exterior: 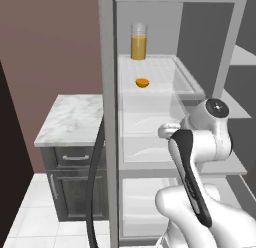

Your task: Take the orange and lime from the fridge shelf and place them in the freezer drawer to begin freezing them.

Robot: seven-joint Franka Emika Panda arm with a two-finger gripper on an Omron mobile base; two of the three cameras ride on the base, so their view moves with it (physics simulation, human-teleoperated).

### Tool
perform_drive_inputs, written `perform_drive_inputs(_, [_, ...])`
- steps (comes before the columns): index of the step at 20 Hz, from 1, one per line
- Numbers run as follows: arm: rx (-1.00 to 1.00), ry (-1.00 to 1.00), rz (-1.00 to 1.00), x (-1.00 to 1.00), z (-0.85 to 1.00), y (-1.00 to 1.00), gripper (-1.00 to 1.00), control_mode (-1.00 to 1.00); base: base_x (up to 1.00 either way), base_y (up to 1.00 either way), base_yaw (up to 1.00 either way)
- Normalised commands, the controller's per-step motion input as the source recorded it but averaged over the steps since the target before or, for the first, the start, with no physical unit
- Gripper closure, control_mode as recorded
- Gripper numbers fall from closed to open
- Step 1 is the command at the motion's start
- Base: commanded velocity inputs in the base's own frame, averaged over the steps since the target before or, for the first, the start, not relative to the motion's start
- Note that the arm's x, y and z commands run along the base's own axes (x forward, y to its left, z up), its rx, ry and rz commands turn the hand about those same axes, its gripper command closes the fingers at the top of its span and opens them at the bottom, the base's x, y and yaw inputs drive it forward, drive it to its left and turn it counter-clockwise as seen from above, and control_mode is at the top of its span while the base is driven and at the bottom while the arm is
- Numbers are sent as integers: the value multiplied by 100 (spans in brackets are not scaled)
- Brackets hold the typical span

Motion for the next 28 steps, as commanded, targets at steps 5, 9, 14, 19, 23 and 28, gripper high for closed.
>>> perform_drive_inputs(5, [-9, -17, 26, 7, 91, 0, -100, -100, 0, 0, 0])
perform_drive_inputs(9, [-11, -13, 26, 7, 92, 0, -100, -100, 0, 0, 0])
perform_drive_inputs(14, [-9, -1, 18, 33, 75, 0, -100, -100, 0, 0, 0])
perform_drive_inputs(19, [-3, 13, 5, 81, 20, 1, -100, -100, 0, 0, 0])
perform_drive_inputs(23, [0, 24, 0, 99, 0, 12, -100, -100, 0, 0, 0])
perform_drive_inputs(28, [0, 10, 0, 89, -13, 15, -100, -100, 0, 0, 0])
